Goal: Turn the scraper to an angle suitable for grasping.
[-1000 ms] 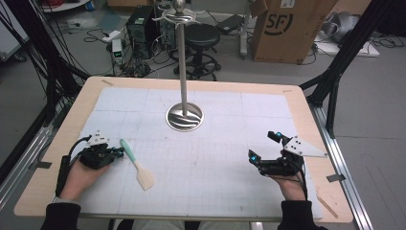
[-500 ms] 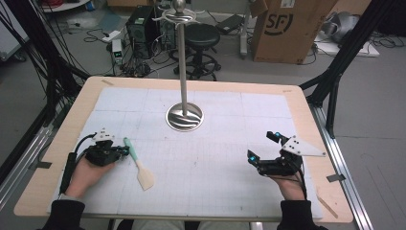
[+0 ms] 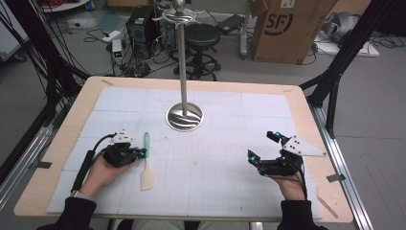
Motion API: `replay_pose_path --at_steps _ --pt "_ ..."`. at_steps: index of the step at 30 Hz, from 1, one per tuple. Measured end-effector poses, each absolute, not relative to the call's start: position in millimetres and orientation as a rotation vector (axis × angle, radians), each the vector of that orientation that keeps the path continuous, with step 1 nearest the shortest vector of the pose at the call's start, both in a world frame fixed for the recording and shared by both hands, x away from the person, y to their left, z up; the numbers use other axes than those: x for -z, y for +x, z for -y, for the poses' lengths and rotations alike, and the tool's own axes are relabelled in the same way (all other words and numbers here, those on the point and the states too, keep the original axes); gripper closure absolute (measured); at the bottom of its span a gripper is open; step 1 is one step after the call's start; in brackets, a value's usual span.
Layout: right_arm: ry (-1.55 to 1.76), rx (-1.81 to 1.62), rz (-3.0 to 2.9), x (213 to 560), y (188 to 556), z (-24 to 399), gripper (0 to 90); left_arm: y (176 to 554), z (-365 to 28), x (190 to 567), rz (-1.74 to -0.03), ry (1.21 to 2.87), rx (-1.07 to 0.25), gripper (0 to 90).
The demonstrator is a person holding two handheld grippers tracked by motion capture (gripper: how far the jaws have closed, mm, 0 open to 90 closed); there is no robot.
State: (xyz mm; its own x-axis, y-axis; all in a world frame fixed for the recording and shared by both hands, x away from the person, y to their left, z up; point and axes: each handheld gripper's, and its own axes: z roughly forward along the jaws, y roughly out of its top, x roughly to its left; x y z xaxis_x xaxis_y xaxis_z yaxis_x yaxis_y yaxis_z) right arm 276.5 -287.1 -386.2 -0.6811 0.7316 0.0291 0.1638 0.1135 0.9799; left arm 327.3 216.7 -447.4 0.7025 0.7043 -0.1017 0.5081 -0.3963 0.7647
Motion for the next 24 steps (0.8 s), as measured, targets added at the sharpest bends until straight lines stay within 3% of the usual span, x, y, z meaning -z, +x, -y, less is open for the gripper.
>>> replay_pose_path --at_steps 12,24 --pt "0.849 -1.63 -1.954 387.1 277.2 286.0 0.3 315.7 -202.8 437.2 -0.822 2.07 -0.342 89.8" --pt "0.842 -1.626 -1.962 387.6 277.4 285.3 0.3 308.4 -183.8 440.3 -0.738 2.16 -0.265 89.8"
